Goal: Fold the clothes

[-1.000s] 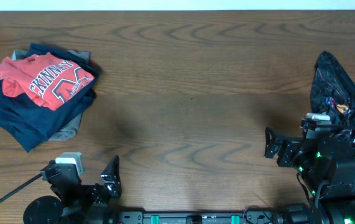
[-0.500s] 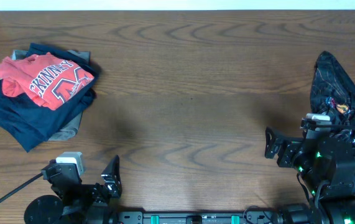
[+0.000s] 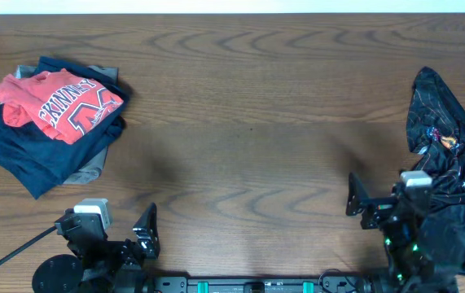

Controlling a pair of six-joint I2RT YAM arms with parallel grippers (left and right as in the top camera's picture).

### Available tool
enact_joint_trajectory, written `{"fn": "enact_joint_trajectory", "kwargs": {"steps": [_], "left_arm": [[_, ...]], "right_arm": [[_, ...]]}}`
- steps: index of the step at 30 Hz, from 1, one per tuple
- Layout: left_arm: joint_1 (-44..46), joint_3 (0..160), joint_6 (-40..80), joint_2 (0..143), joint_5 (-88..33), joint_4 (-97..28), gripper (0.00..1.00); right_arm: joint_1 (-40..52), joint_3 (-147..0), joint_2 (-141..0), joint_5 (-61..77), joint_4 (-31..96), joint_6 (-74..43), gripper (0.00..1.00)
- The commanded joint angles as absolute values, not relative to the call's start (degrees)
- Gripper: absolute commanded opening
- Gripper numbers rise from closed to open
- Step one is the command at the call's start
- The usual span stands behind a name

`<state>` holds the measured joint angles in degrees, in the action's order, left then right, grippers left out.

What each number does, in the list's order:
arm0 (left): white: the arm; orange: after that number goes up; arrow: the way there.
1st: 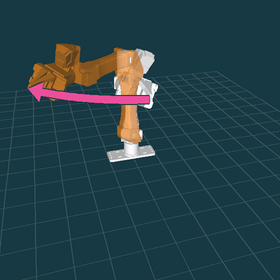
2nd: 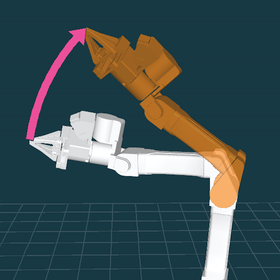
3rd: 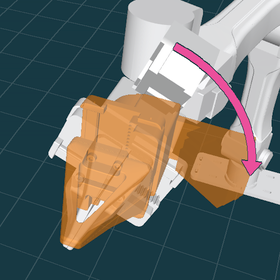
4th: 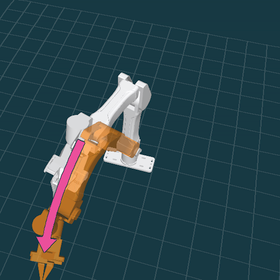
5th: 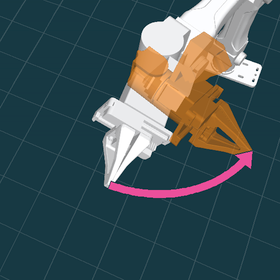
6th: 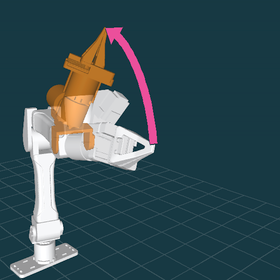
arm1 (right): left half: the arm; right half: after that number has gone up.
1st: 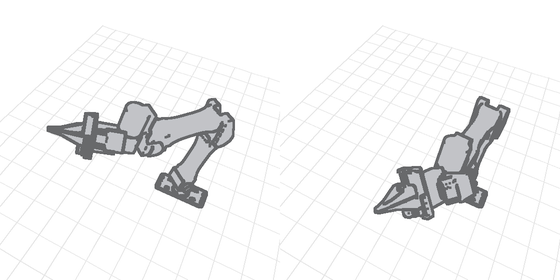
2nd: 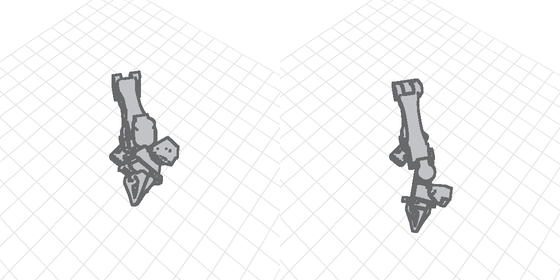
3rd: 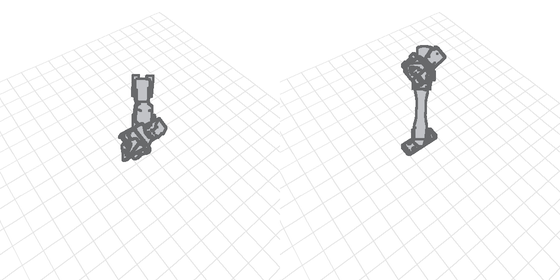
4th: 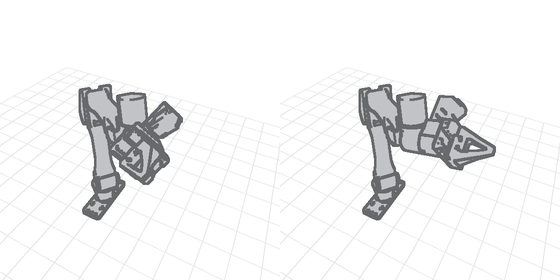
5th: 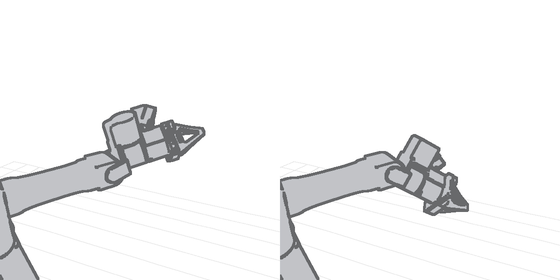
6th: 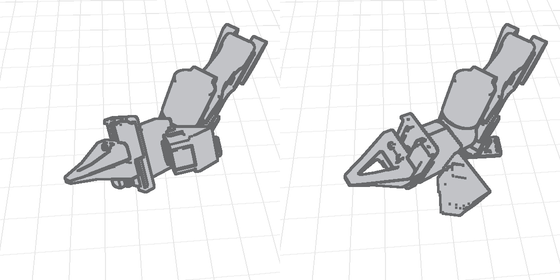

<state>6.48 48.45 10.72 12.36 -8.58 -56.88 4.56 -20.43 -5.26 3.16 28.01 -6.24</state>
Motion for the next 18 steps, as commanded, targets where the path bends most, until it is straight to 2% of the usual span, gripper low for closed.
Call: {"fn": "enact_joint_trajectory", "kwargs": {"steps": [1, 9, 18], "left_arm": [[6.46, 48.38, 11.27, 12.21, -7.86, -56.93, 0.98], [6.46, 48.38, 11.27, 12.21, -7.86, -56.93, 0.98], [6.46, 48.38, 11.27, 12.21, -7.86, -56.93, 0.98]], "right_arm": [[3.60, -14.13, 0.03, 4.08, 23.18, -4.54, 0.99], [3.66, -0.14, -0.27, 3.86, 0.14, 0.14, 0.99], [3.70, -0.32, -0.38, 3.25, 4.03, 0.08, 0.99]]}}
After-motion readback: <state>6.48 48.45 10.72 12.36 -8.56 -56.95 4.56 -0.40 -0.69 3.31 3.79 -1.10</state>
